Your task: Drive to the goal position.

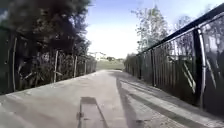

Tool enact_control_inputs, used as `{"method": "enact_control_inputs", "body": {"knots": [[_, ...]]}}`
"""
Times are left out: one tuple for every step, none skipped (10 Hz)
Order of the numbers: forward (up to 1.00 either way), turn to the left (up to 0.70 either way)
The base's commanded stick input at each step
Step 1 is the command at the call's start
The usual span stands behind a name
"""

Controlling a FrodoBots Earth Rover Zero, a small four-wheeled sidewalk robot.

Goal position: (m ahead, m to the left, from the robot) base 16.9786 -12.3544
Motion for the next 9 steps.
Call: {"method": "enact_control_inputs", "body": {"knots": [[1.0,0.0],[1.0,0.0],[1.0,0.0],[1.0,0.0],[1.0,0.0],[1.0,0.0],[1.0,0.0],[1.0,0.0],[1.0,0.0]]}}
